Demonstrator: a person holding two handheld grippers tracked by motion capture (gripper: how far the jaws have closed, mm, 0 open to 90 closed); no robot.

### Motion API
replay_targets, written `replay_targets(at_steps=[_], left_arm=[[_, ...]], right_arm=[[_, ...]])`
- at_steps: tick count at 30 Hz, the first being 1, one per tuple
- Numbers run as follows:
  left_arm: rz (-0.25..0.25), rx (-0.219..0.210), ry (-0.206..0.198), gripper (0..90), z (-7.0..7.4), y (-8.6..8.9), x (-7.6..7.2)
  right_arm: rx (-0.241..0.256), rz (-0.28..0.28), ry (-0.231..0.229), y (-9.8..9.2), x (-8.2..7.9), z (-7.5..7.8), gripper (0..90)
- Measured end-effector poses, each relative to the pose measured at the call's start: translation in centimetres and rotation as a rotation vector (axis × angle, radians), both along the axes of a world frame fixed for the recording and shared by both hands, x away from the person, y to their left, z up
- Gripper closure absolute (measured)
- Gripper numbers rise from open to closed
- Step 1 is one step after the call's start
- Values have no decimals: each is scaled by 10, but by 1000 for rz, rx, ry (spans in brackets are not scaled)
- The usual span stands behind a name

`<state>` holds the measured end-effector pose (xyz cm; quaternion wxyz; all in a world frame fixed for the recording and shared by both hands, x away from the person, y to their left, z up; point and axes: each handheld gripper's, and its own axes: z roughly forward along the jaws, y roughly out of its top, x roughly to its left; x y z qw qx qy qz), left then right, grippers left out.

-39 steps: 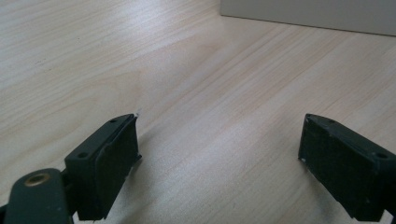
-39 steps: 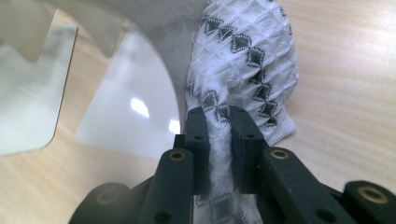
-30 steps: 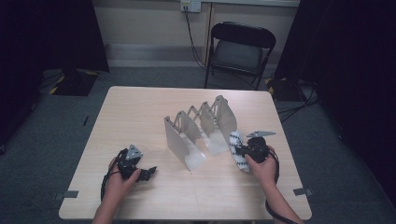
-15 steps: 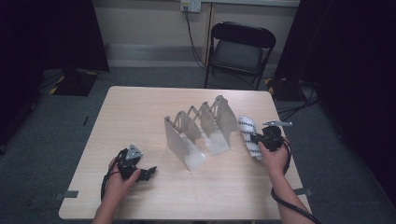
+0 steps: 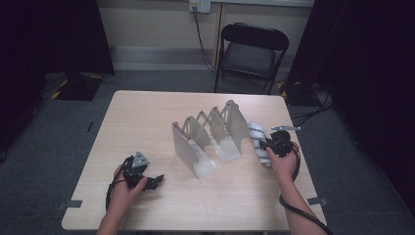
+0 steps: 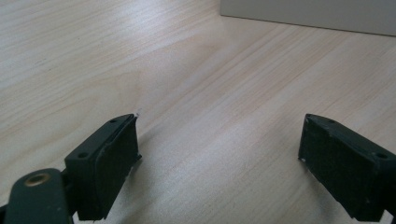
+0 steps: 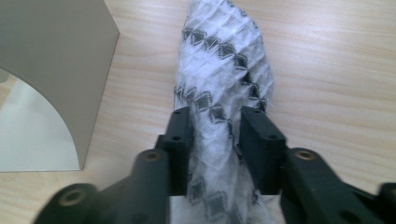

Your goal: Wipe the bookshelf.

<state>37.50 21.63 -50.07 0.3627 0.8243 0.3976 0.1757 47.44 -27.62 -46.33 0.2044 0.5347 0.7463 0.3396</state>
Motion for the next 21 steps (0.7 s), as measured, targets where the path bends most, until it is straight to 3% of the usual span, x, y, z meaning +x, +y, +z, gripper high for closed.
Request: replay_targets(at_steps=[11, 21], left_arm=[[0, 0, 0, 118, 0, 0, 0], [-1, 1, 1, 118, 0, 0, 0]], right_arm=[[31, 9, -8, -10, -21, 7, 345], [40, 47, -23, -5, -34, 12, 253]])
